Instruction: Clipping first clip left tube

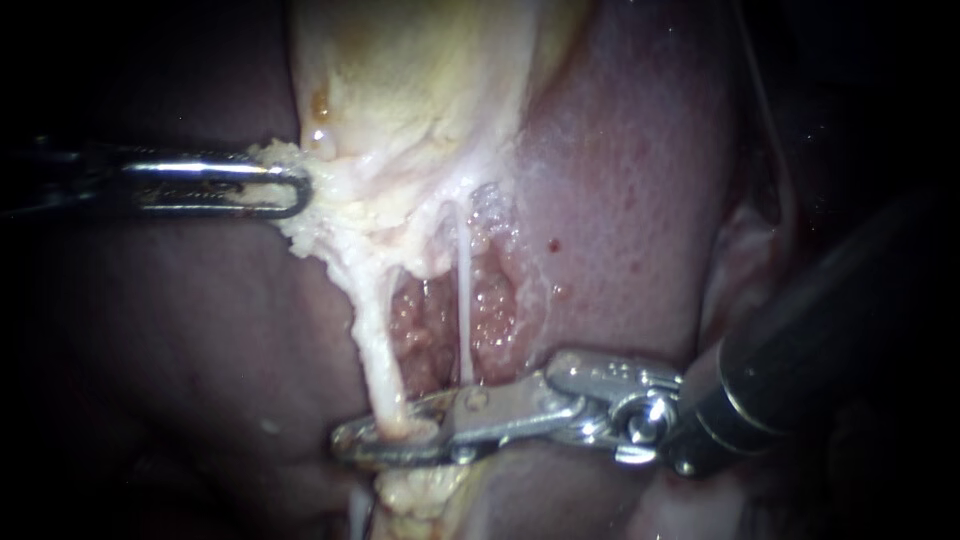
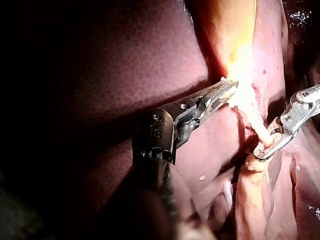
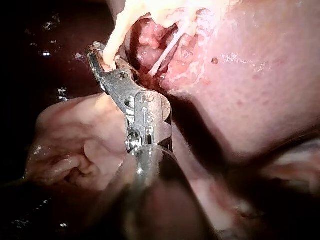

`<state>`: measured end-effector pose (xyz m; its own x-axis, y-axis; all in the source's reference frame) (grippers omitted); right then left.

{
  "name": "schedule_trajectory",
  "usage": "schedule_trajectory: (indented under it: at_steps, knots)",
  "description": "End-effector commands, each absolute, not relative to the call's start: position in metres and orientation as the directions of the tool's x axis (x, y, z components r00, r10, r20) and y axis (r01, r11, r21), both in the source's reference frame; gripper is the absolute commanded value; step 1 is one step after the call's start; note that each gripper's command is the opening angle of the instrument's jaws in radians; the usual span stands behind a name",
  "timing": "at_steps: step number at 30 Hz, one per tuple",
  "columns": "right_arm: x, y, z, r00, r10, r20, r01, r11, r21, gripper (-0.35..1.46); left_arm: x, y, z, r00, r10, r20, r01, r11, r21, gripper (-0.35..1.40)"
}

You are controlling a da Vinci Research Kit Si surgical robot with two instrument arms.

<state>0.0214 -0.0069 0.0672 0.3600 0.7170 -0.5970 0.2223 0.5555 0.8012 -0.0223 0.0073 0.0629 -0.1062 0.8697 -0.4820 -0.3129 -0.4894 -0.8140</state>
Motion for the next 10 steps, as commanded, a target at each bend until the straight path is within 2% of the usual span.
schedule_trajectory:
  at_steps: [1,10]
  knots:
    - [0.0214,-0.0069,0.0672,0.36,0.716,-0.598,0.223,0.556,0.801,-0.35,-0.0223,0.0073,0.0629,-0.106,0.87,-0.482,-0.313,-0.489,-0.814,-0.35]
    - [0.0215,-0.007,0.0674,0.362,0.718,-0.594,0.221,0.553,0.803,-0.35,-0.0223,0.0073,0.063,-0.105,0.87,-0.482,-0.316,-0.489,-0.813,-0.35]
